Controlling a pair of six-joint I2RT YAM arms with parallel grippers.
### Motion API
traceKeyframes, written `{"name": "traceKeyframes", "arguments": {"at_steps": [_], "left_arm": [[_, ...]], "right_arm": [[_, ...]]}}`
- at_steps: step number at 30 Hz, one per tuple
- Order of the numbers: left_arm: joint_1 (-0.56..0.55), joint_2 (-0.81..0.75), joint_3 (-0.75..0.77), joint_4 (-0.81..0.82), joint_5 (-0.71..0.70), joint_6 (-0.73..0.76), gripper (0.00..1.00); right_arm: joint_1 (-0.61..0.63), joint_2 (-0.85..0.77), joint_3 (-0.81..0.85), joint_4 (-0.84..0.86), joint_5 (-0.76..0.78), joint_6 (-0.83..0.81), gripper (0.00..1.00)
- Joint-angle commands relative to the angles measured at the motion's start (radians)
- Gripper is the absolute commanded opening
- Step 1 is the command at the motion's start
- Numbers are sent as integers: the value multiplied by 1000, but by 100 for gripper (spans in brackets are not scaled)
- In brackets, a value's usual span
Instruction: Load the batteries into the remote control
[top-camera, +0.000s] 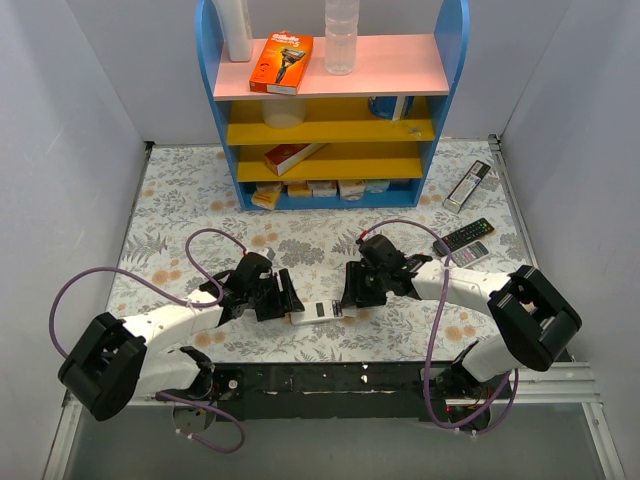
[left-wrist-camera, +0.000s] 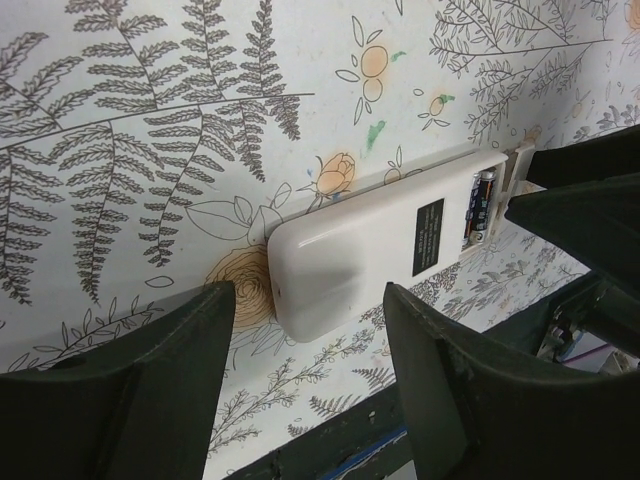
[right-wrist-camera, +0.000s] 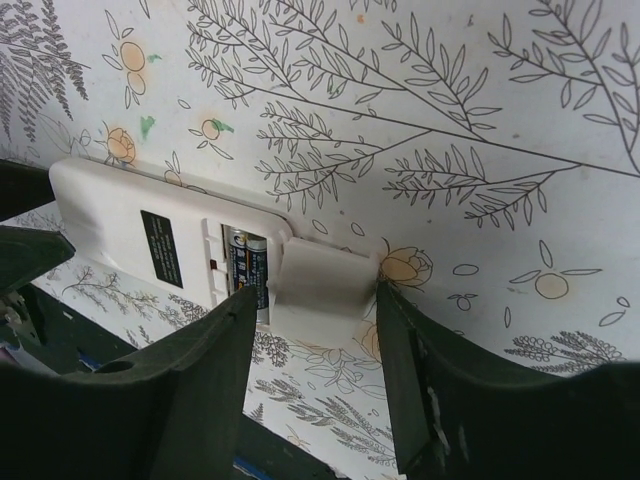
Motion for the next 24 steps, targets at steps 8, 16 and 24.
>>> {"name": "traceKeyframes", "arguments": {"at_steps": [8, 16, 24], "left_arm": [[-4, 46, 19, -4, 25, 28, 56], [-4, 50, 19, -4, 30, 28, 53], [-4, 46, 16, -4, 28, 28, 52]], "right_arm": [[4, 22, 4, 34, -40, -18, 50], [7, 21, 18, 34, -40, -15, 45], [30, 41, 50, 34, -32, -14, 36]]}}
